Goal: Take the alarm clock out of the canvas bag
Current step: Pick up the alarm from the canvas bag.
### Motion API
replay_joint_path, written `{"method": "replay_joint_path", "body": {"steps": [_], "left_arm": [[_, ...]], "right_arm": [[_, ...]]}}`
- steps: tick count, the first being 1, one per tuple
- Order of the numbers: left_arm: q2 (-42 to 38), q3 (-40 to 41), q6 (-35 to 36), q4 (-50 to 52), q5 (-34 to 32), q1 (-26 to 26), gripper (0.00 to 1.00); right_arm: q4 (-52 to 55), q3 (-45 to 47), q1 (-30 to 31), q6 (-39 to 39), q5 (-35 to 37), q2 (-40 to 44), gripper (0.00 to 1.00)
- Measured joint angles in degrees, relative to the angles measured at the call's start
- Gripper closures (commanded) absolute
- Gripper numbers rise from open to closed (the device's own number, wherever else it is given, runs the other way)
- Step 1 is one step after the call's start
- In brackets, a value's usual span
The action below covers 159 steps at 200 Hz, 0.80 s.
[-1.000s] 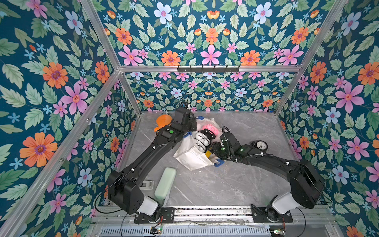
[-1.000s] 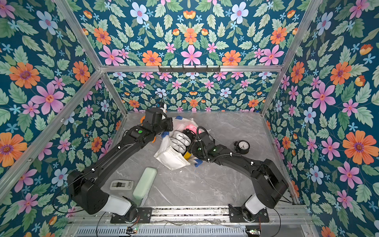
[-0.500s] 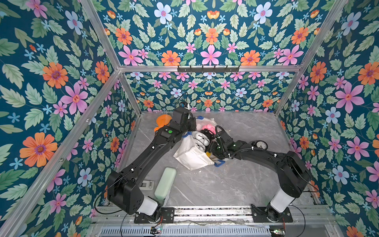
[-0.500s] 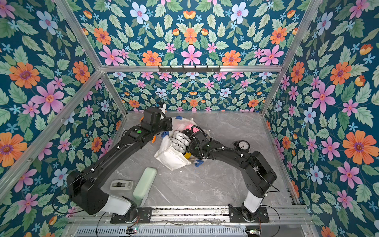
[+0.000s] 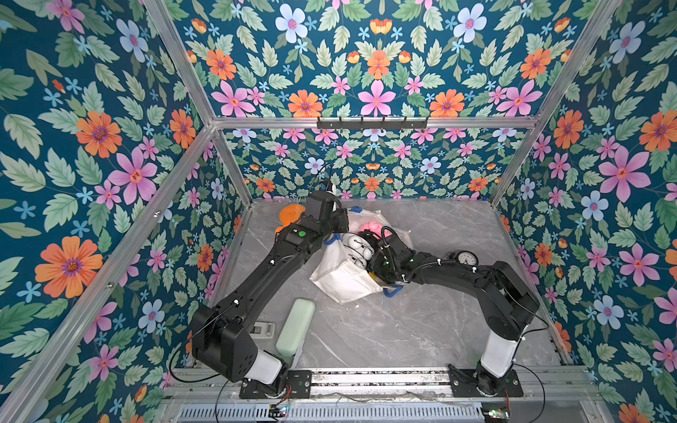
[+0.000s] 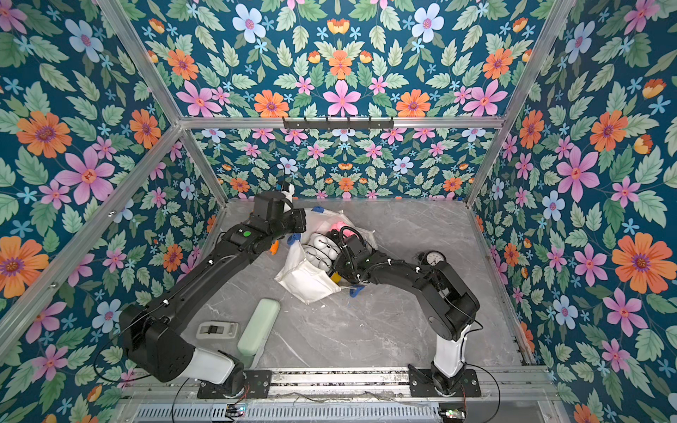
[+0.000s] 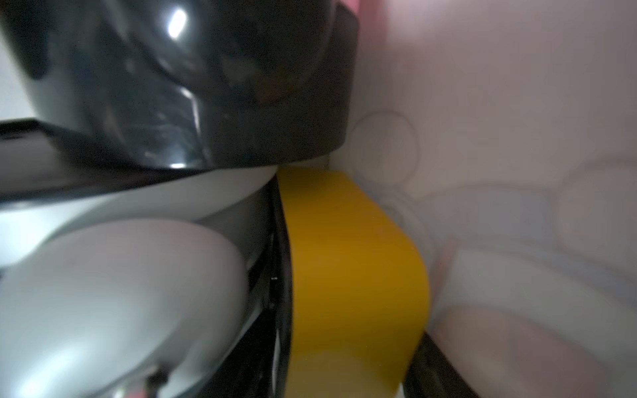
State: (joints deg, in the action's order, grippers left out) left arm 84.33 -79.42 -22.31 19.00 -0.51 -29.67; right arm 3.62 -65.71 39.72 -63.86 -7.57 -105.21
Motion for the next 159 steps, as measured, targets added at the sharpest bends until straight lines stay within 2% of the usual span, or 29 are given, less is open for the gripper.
{"method": "replay_joint_path", "body": {"steps": [40, 93, 159], "left_arm": [[0.2, 0.1, 0.0, 0.1, 0.5, 0.0, 1.00], [0.2, 0.2, -0.2, 0.1, 1.0, 0.2, 1.00], [0.7, -0.1, 1.3, 0.9, -0.9, 0.4, 1.00]], "right_arm": [[-3.6, -0.1, -0.3, -1.9, -1.4, -1.4, 0.57], [-4.6, 0.1, -0.3, -1.7, -1.6, -0.9, 0.88], [12.0, -5.6, -0.8, 6.0, 1.8, 5.3, 0.92]]}}
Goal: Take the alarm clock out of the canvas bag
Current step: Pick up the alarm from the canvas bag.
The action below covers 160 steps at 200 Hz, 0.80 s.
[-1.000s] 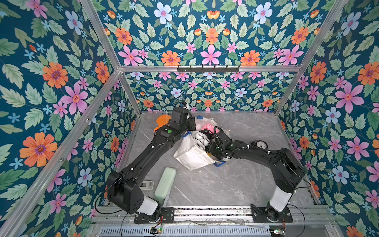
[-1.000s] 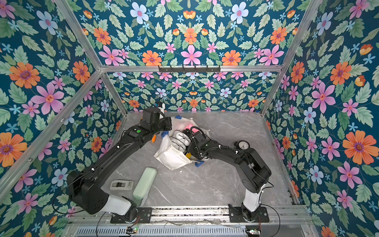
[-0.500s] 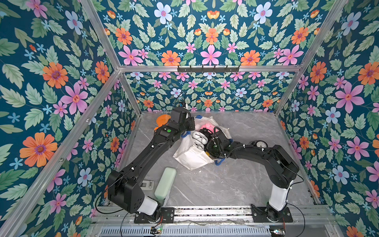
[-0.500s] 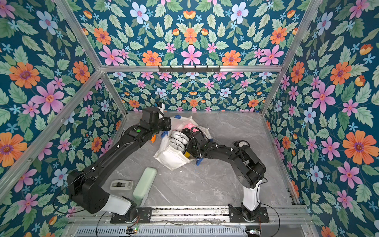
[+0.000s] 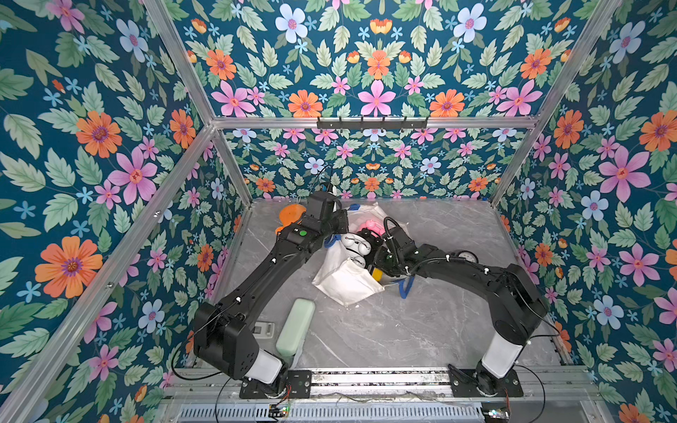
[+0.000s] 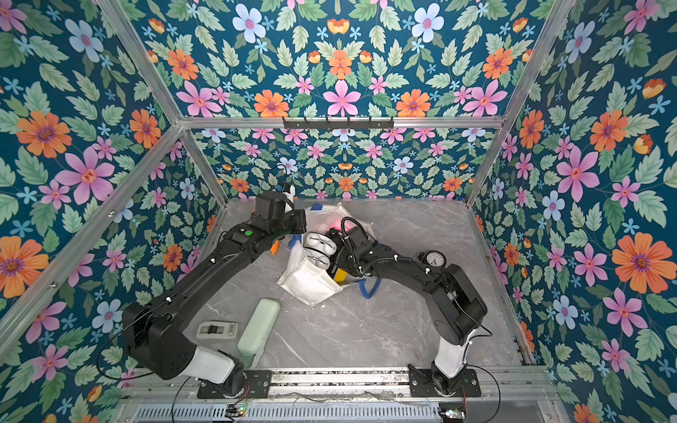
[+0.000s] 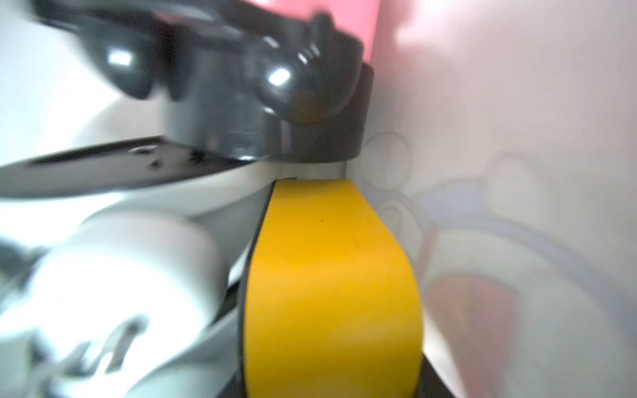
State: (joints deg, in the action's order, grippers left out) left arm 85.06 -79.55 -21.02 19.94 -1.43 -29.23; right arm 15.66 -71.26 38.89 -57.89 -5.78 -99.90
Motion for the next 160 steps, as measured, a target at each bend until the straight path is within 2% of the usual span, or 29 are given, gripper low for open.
{"method": "replay_joint_path", "body": {"steps": [69, 160], "left_arm": [[0.0, -0.4, 2.0, 0.9, -1.9, 0.1, 1.00], [0.1, -0.3, 2.1, 0.5, -1.6, 0.2, 1.00]], "right_arm": [[8.6, -4.3, 0.0, 7.4, 1.4, 9.5, 0.93], [16.8, -11.4, -0.2, 13.8, 3.1, 12.0, 0.94]]}}
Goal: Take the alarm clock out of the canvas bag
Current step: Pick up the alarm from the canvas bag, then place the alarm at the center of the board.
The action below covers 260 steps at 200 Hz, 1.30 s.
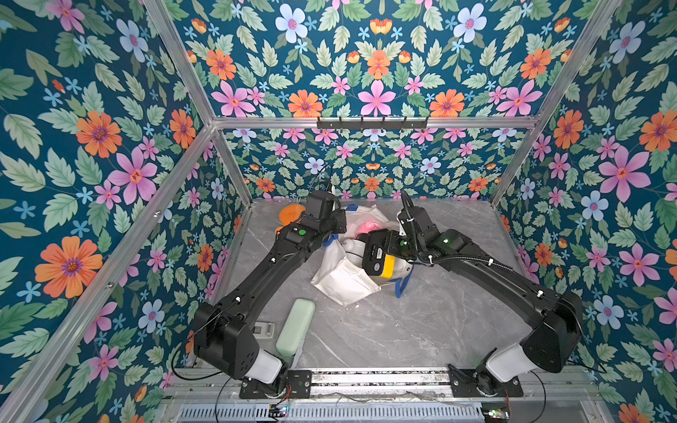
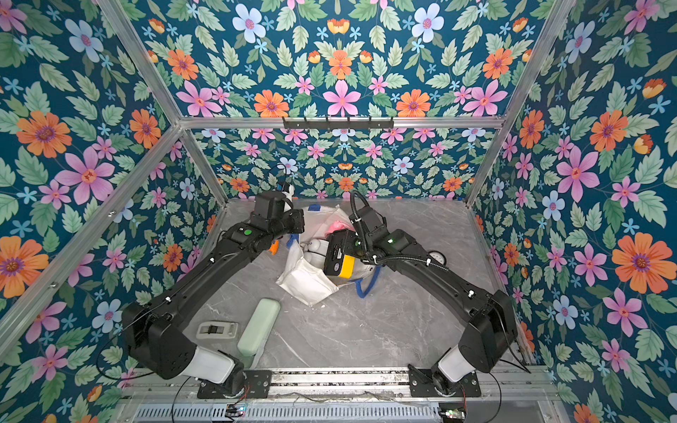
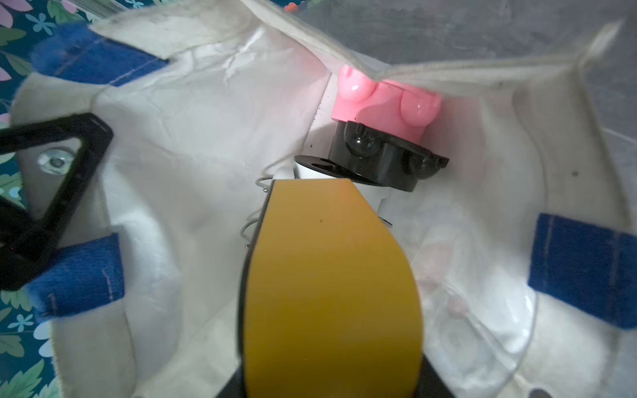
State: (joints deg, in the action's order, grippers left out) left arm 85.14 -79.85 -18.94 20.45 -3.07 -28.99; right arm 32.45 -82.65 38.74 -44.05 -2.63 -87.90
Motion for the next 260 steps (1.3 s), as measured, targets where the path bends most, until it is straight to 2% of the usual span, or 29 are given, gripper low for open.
{"method": "replay_joint_path", "body": {"steps": [125, 182, 231, 260], "left_arm": [[1.2, -1.8, 0.0, 1.0, -0.1, 0.0, 1.00], [1.1, -1.7, 0.0, 1.0, 0.0, 0.0, 1.00], [1.1, -1.7, 0.2, 1.0, 0.0, 0.0, 1.00], [1.1, -1.4, 0.3, 1.0, 0.0, 0.0, 1.00]], "right_arm": [[23.8, -22.5, -5.0, 18.3, -0.2, 5.0, 0.95], [32.7, -19.9, -11.6, 23.5, 4.8, 13.0, 0.95], [40.1, -12.3, -16.6, 26.4, 13.1, 16.6, 0.95], [43.1, -6.6, -16.8, 26.8, 17.1, 16.5, 0.95]]}}
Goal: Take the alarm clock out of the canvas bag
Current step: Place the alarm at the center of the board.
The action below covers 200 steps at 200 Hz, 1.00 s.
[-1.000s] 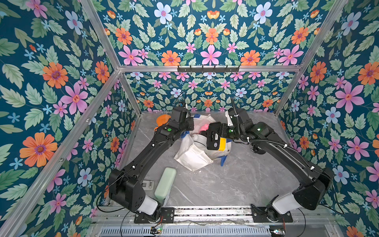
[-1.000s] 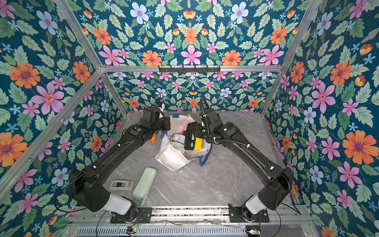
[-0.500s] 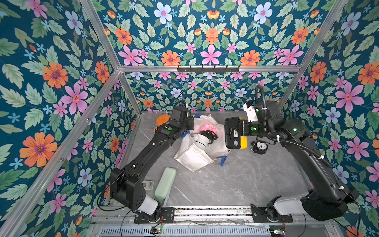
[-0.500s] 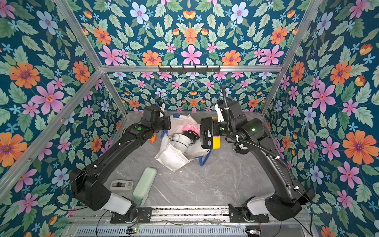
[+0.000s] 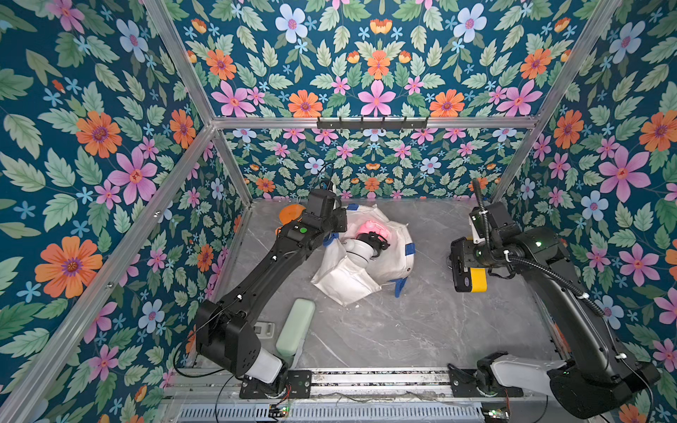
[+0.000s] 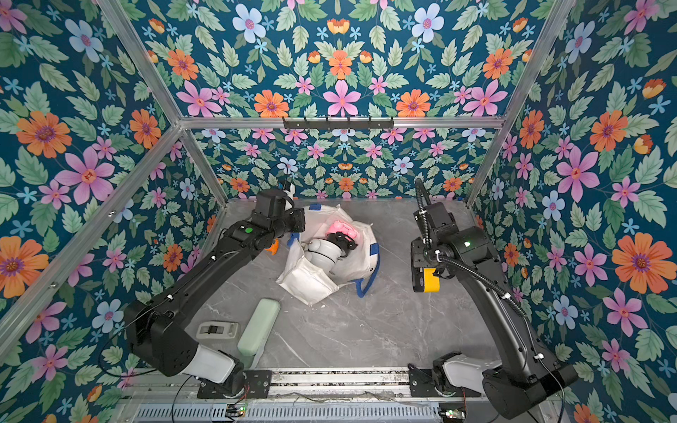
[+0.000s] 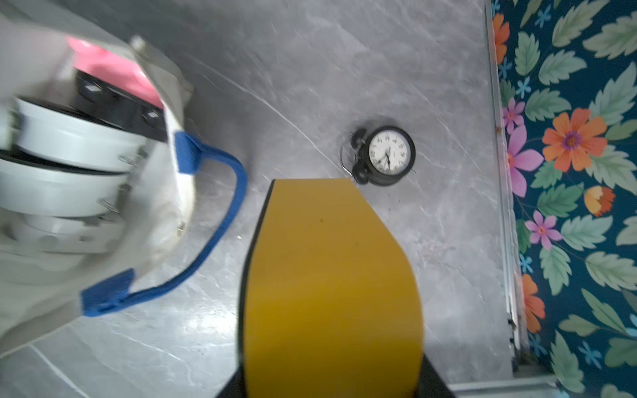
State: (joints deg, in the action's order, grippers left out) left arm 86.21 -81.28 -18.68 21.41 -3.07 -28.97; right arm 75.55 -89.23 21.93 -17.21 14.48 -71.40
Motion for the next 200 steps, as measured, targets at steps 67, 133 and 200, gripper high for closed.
{"method": "replay_joint_path", "body": {"steps": [67, 133, 200], "left_arm": [[-0.5, 1.6, 0.0, -1.5, 0.0, 0.0, 1.00], [-0.6, 1.9, -0.5, -2.1, 0.2, 0.1, 1.00], [-0.6, 2.1, -0.8, -2.3, 0.6, 0.1, 1.00]], "right_arm": [[2.6, 9.4, 0.0, -1.0, 2.1, -7.4, 0.95], [-4.6, 11.5, 0.5, -0.3, 2.3, -17.8, 0.96], [-9.2, 11.4, 0.1, 2.4, 8.8, -27.7, 0.97]]}}
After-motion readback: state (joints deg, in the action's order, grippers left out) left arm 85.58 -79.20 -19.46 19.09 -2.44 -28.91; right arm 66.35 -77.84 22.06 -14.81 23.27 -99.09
